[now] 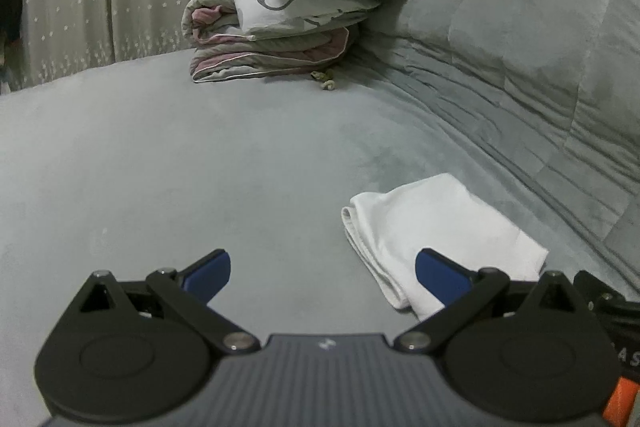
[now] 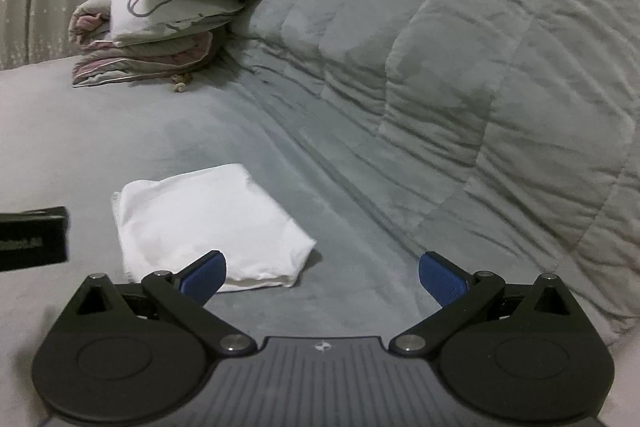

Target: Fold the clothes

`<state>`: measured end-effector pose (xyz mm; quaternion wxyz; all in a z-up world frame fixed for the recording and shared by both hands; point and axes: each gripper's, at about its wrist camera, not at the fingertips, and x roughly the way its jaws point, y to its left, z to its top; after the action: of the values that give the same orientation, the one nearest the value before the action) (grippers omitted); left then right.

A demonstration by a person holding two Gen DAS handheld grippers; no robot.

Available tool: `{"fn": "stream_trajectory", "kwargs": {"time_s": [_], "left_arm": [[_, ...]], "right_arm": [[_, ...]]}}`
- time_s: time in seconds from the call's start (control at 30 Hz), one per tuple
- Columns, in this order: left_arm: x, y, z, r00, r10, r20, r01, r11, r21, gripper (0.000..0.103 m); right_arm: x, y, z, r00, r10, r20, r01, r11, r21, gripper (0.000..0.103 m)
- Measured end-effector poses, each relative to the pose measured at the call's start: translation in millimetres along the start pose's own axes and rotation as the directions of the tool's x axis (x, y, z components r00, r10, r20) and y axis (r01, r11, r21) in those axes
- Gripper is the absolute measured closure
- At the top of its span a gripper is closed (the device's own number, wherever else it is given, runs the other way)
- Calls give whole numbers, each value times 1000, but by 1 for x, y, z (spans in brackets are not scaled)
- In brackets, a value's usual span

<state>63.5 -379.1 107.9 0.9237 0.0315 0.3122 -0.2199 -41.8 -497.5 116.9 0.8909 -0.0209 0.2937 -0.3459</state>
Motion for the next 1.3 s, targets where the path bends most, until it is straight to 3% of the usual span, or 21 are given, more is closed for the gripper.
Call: {"fn": "stream_trajectory", "kwargs": {"time_s": [0.63,1.3], "left_arm": [[0,-15,2,1000,-11,29,9,998,63,0],[24,-17,-4,1000,-20,-22,22,996,86,0]], "right_arm": [[11,-3,-4,998,48,-28,-48,999,11,0],[39,2,-10,991,69,-112,-66,997,37,0]]}}
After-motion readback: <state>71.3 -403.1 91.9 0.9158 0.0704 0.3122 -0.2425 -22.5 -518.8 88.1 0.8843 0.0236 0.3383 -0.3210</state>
